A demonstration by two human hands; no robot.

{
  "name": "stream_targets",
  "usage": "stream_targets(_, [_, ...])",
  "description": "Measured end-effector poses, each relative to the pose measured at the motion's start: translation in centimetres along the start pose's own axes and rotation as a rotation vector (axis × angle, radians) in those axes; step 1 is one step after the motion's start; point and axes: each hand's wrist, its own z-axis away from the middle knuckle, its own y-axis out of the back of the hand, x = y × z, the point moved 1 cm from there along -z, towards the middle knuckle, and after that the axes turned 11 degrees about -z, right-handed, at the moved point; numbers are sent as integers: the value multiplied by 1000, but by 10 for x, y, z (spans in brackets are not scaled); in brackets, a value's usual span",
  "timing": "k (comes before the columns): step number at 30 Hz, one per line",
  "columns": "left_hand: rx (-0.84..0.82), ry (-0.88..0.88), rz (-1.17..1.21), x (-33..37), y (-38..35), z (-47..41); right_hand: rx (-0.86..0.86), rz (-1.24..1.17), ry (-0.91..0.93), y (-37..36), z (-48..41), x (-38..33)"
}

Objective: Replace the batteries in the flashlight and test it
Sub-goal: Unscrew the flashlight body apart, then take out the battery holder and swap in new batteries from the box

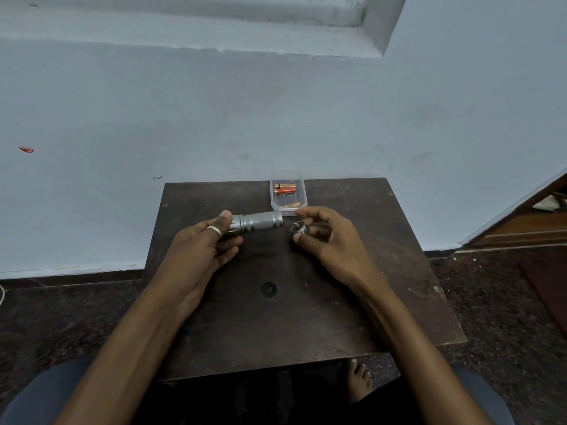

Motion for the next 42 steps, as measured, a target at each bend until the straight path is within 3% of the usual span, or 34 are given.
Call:
stream_targets(8, [-10,4,-16,0,2,-2,4,464,176,-3,1,2])
stream_targets(13, [-25,-22,-9,1,1,0,28,468,189,-3,2,1])
stream_targets(18, [-64,-136,22,6,-2,4,234,132,243,-9,7,-14])
stream_targets(21, [-53,-225,67,9,-5,6,136,-79,119,-12,8,-20])
stream_targets(27, [-35,-353,110,16,-5,10,-56,-771,-183,-20,10,-25])
stream_targets(30, [-44,-399,120,17,-5,11,-116,-963,-283,-23,11,-26])
stream_targets(38, [-61,-470,71,18,-5,11,-129,-1073,-338,-25,9,-22])
stream_targets(42, [-70,-491,-115,19,4,10,-88,-1003,-284,-19,7,-22])
